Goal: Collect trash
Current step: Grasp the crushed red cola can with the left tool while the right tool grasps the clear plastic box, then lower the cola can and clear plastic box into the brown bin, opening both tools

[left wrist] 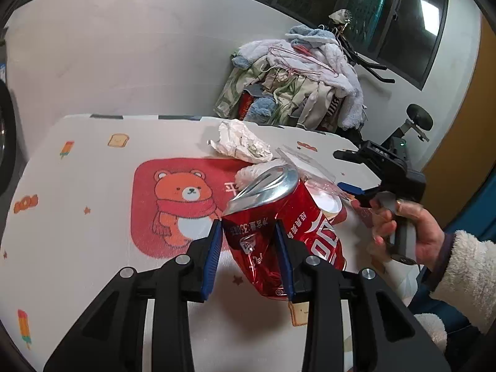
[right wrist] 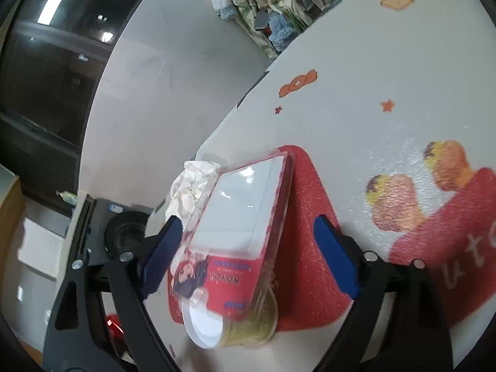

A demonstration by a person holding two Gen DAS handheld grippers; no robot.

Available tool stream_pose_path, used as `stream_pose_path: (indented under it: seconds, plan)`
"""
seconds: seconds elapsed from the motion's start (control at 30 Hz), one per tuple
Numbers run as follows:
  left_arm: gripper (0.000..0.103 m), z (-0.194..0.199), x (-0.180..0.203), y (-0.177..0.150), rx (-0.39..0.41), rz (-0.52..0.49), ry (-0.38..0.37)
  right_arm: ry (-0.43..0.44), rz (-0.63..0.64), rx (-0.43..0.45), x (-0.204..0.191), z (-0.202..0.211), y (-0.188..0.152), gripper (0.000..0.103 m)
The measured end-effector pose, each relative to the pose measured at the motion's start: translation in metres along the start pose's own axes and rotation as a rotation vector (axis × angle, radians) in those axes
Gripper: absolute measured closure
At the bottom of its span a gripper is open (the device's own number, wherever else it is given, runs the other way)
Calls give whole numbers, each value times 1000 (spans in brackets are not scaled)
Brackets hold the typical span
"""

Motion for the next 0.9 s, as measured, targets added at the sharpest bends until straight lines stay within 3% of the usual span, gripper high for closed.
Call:
stream_pose_path:
  seconds: [0.23, 0.33, 0.37, 0.47, 0.57, 0.7, 0.9]
  plan:
    - [70, -9, -13, -9, -29, 44, 1, 11, -49, -24, 5, -19, -1, 28]
    - [70, -11, -14, -12, -36, 45, 7, 26, -58, -45, 5, -22, -2, 44]
    - [70, -12, -14, -12, -39, 44, 9, 26, -60, -58, 4, -24, -3, 56]
    - [70, -12, -15, -15, -43, 44, 18, 31, -31, -41, -4, -17, -1, 66]
    - [70, -9, -16, -15, -42, 48, 28, 10, 46, 9, -21, 2, 4, 73]
    - [70, 0, -14, -13, -30, 47, 36, -67, 262, 49, -61, 30, 12, 78]
    - [70, 20, 0, -15, -12, 22, 37, -151, 490, 85, -113, 77, 6, 81]
Point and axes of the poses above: each gripper's, at about its wrist camera, not at the fingertips, and z roughly against the way its jaws point, x to its right, y to its top, the point moved 2 cm from there along -z, roughly the way its jaws point, and after that the axes turned 15 degrees about z, right-handed, at the moved point
